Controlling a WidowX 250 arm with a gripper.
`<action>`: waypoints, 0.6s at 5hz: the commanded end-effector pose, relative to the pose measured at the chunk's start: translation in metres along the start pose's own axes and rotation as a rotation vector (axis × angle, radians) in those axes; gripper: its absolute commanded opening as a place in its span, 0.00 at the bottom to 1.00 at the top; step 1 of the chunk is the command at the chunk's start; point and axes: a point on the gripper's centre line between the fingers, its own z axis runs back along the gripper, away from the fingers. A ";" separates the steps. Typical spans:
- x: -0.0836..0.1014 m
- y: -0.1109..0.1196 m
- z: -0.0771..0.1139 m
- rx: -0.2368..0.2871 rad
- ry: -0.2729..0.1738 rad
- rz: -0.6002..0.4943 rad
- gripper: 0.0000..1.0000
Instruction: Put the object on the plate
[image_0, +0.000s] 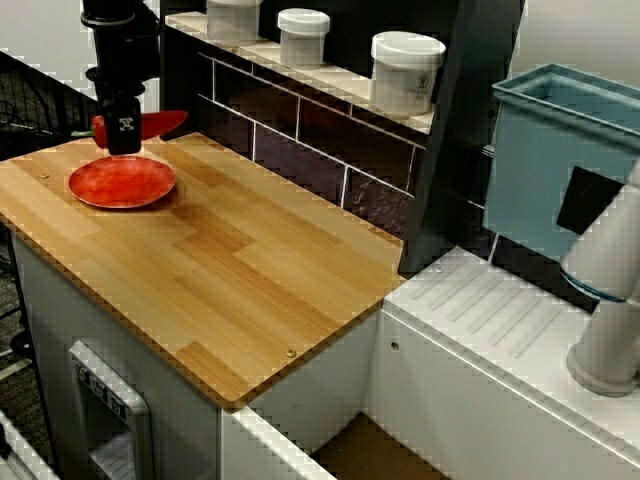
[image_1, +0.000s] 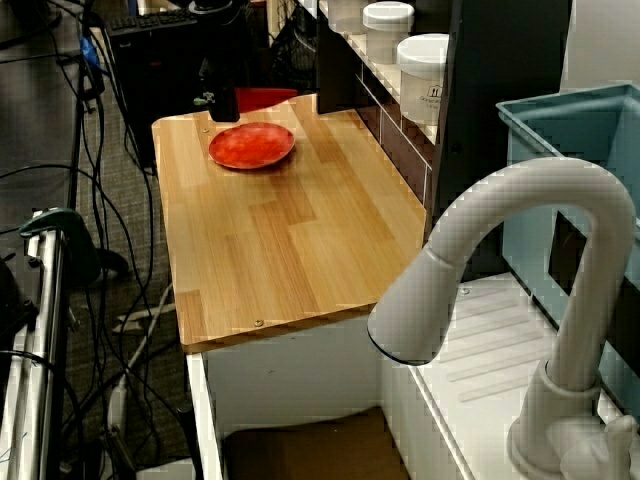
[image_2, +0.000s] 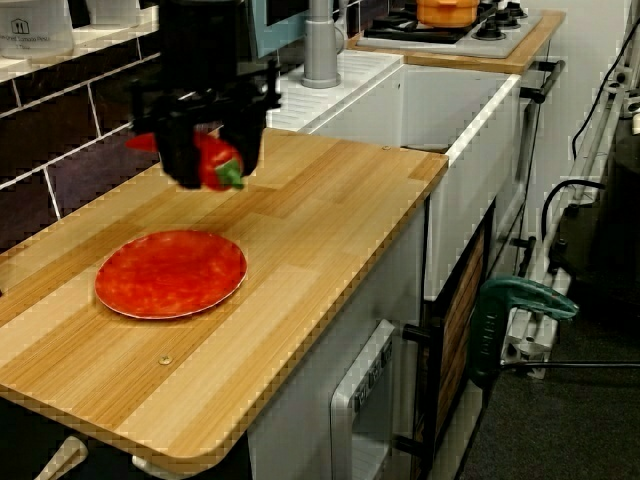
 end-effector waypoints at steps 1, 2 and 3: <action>-0.011 0.020 -0.010 0.096 -0.014 -0.059 0.00; -0.011 0.023 -0.021 0.117 0.000 -0.045 0.00; -0.007 0.027 -0.035 0.137 0.021 -0.038 0.00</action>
